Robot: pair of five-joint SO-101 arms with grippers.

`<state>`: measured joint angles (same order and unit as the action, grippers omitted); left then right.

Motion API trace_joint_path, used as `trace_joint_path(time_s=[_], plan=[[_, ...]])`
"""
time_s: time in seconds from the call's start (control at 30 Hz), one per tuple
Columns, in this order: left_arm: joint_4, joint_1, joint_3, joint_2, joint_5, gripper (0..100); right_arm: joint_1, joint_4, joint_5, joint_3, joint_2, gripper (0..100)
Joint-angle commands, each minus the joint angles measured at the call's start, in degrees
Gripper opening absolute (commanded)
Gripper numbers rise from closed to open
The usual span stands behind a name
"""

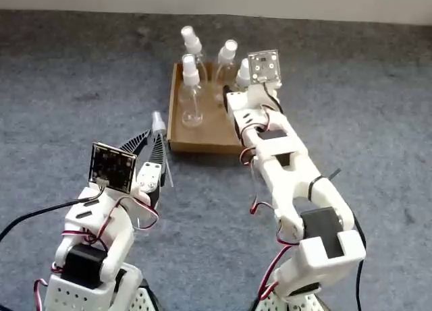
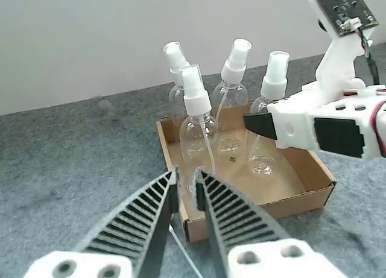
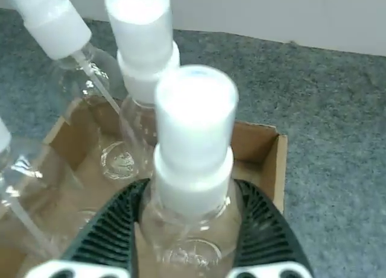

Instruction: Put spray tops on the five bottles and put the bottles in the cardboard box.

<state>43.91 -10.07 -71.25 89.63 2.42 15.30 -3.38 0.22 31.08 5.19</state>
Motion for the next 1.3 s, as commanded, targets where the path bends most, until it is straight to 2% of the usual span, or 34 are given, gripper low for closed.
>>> trace_joint_path(time_s=[0.0,0.13,0.33,0.73,1.27], plan=[[-0.62,0.4,1.71,0.4,0.0,1,-0.66,-1.36,0.53,-0.57,-1.01,0.4],[-0.62,0.4,1.71,0.4,0.0,1,-0.57,-1.19,0.53,-0.48,-1.01,1.8],[-0.62,0.4,1.71,0.4,0.0,1,-0.4,-1.1,0.53,-0.31,-1.01,13.2],[-0.62,0.4,1.71,0.4,0.0,1,-0.31,-1.1,0.53,-0.22,-1.36,19.7],[-0.62,0.31,1.71,0.4,0.0,1,1.19,-1.01,0.62,-0.57,-1.36,20.4]])
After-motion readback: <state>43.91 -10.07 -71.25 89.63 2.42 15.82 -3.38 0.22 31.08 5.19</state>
